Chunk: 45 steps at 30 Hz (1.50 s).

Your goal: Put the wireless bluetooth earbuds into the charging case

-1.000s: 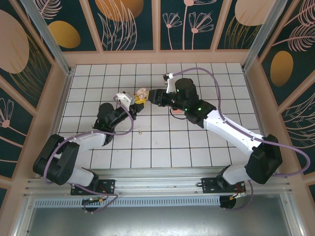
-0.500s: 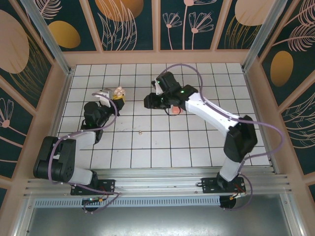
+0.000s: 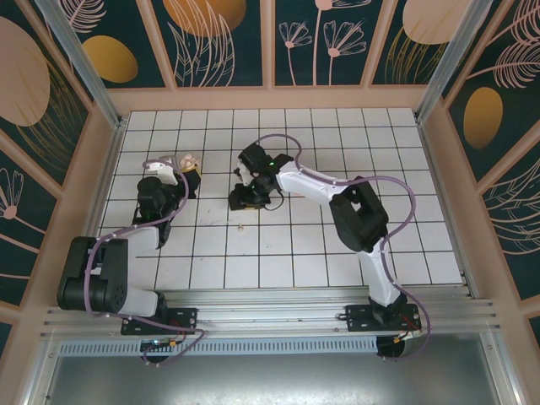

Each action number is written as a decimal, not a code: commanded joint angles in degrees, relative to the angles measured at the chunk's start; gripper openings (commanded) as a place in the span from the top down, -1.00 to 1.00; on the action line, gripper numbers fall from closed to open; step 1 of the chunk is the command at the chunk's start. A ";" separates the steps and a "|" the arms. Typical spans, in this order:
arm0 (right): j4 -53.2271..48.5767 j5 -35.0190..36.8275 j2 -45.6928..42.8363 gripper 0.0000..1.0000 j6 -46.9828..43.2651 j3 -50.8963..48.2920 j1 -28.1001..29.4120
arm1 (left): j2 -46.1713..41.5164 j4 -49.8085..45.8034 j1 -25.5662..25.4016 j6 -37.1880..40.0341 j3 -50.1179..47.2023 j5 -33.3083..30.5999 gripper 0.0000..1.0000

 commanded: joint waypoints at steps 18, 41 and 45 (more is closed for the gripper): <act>-1.85 -4.11 8.37 0.15 -9.96 5.68 2.20 | -2.55 -1.25 1.28 -1.03 -0.05 -0.62 0.78; -16.19 2.68 -0.10 0.18 -14.04 -3.74 2.56 | -2.72 -0.83 1.29 -2.44 0.46 2.46 0.77; -15.58 4.15 -1.72 0.17 -13.77 -2.41 2.45 | -2.86 -0.93 1.33 -2.35 0.46 2.72 0.77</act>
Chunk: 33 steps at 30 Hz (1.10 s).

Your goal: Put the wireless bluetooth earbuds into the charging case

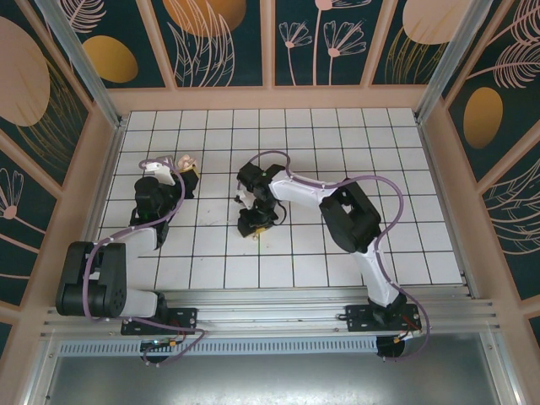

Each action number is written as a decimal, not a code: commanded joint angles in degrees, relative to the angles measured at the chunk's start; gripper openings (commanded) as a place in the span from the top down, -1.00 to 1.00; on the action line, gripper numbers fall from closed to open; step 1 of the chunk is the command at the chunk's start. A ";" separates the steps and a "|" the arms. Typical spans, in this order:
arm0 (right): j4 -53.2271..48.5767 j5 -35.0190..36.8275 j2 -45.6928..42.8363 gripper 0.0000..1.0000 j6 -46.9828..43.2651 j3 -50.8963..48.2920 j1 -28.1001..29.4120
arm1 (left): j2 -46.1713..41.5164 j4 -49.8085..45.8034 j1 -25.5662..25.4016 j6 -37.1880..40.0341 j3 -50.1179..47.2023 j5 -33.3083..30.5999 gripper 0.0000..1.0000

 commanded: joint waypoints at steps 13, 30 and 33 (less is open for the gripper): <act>1.73 0.40 1.77 0.18 -2.80 4.35 0.83 | -2.32 0.12 0.46 -0.22 0.62 1.56 0.76; 1.62 0.99 1.13 0.17 -5.24 -2.75 0.21 | -2.37 -2.10 0.47 0.75 1.93 2.90 0.76; 1.31 2.19 -0.65 0.17 -4.80 -4.63 -0.17 | -2.54 -2.35 0.47 0.84 1.99 2.88 0.76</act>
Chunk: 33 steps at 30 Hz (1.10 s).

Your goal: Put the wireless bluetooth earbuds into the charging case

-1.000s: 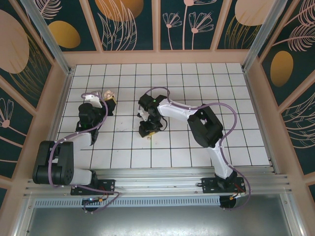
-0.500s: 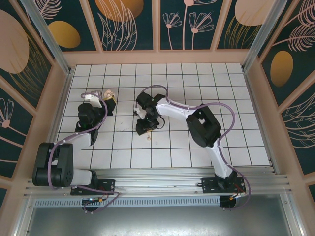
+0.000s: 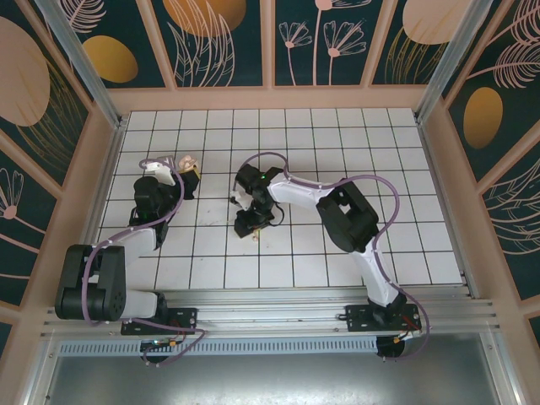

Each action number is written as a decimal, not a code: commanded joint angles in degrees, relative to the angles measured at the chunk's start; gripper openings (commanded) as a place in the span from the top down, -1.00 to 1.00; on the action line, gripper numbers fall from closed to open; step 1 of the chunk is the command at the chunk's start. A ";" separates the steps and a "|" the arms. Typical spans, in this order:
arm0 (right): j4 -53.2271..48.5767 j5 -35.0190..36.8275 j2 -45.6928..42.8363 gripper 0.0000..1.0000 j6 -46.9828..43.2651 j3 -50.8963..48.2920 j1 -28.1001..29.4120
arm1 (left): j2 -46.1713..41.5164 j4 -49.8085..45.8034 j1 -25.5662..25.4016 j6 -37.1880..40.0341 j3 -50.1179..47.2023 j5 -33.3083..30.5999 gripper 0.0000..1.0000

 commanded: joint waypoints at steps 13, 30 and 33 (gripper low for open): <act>-6.13 3.96 -6.80 0.18 1.40 -9.46 -0.15 | -2.03 -0.39 0.35 0.71 1.19 1.66 0.75; -13.34 10.19 -7.52 0.22 4.66 0.44 1.37 | -1.51 0.46 0.37 -0.17 0.82 2.19 0.75; -15.86 12.68 -5.42 0.23 4.64 3.97 1.43 | -1.64 0.45 0.37 -0.31 0.71 2.02 0.75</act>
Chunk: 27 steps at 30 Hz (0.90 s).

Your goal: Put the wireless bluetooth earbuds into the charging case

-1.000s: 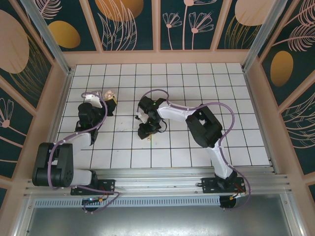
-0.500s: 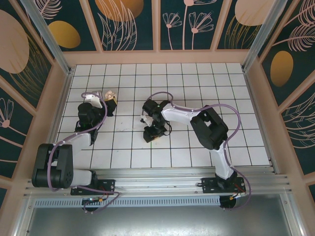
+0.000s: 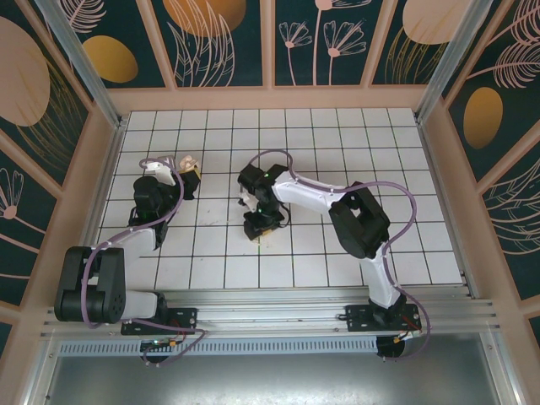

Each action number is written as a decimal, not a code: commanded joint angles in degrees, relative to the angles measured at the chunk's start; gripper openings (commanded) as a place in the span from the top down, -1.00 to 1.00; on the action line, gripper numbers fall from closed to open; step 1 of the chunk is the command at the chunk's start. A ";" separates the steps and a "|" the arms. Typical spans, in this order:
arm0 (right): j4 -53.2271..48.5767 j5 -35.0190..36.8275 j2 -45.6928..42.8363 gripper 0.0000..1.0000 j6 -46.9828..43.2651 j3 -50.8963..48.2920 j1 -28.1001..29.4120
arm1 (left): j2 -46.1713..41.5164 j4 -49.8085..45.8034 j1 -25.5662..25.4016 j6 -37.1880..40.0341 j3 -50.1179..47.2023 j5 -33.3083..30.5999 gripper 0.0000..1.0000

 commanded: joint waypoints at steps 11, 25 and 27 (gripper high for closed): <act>-7.57 5.38 6.95 0.28 -1.32 10.22 2.47 | -0.83 0.62 0.38 0.38 1.01 0.93 0.75; -8.48 6.53 9.50 0.33 -2.50 9.94 4.07 | -1.10 0.17 0.36 0.57 1.01 1.20 0.76; -8.38 6.72 9.67 0.35 -2.39 9.75 4.24 | -0.90 0.26 0.37 0.47 1.01 1.37 0.76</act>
